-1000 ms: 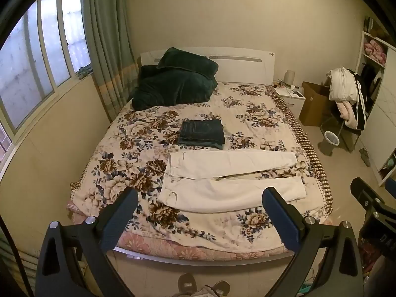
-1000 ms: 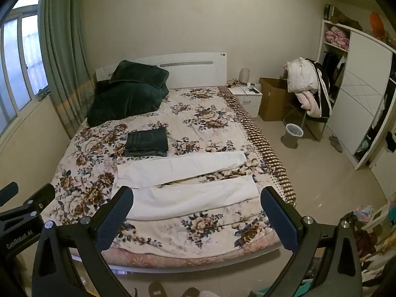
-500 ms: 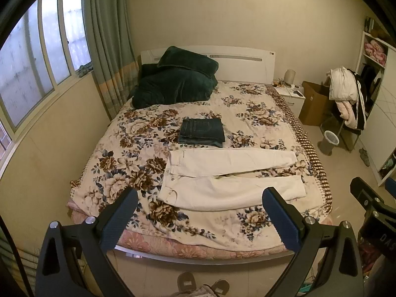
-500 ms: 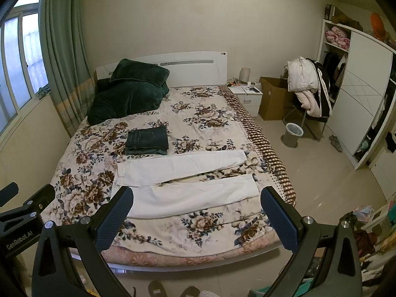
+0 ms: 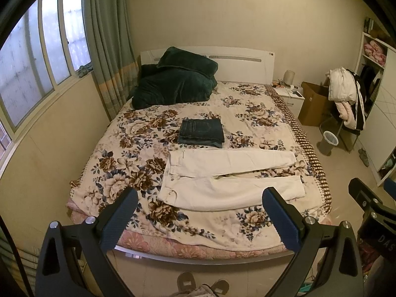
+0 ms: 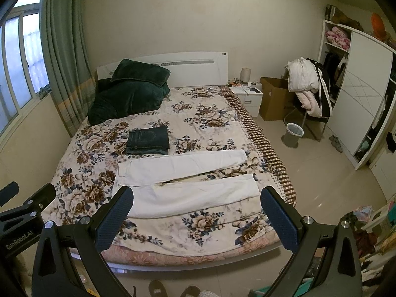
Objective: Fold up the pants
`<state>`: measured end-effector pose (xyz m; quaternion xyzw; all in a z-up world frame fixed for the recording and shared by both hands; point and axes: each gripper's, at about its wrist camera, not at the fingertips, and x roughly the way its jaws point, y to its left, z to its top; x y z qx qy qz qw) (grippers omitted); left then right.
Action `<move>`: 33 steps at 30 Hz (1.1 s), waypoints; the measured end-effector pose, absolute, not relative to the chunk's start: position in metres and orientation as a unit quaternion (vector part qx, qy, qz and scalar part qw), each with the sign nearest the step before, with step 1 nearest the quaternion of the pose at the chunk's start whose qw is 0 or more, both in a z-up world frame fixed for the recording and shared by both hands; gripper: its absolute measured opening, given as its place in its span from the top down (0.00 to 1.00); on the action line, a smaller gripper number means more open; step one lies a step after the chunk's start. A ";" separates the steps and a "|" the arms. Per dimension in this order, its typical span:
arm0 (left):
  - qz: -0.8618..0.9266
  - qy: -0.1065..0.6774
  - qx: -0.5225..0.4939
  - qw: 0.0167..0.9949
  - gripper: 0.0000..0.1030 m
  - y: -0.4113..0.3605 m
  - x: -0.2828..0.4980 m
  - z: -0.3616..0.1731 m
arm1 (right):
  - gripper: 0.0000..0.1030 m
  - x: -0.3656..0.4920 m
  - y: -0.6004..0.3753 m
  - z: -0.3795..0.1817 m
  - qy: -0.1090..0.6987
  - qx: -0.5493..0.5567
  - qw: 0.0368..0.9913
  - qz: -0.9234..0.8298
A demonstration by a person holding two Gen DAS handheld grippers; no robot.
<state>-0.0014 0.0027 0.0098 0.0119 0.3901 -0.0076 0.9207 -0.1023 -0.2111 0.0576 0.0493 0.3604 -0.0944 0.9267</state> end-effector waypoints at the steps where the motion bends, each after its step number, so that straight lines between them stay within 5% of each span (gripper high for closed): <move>1: -0.008 0.390 0.011 0.921 0.00 0.003 -0.001 0.011 | 0.00 -0.102 -0.211 0.057 0.360 0.048 0.927 -0.095; 33: -0.008 0.386 0.011 0.922 0.00 0.003 -0.004 0.013 | 0.00 -0.102 -0.212 0.065 0.361 0.053 0.927 -0.089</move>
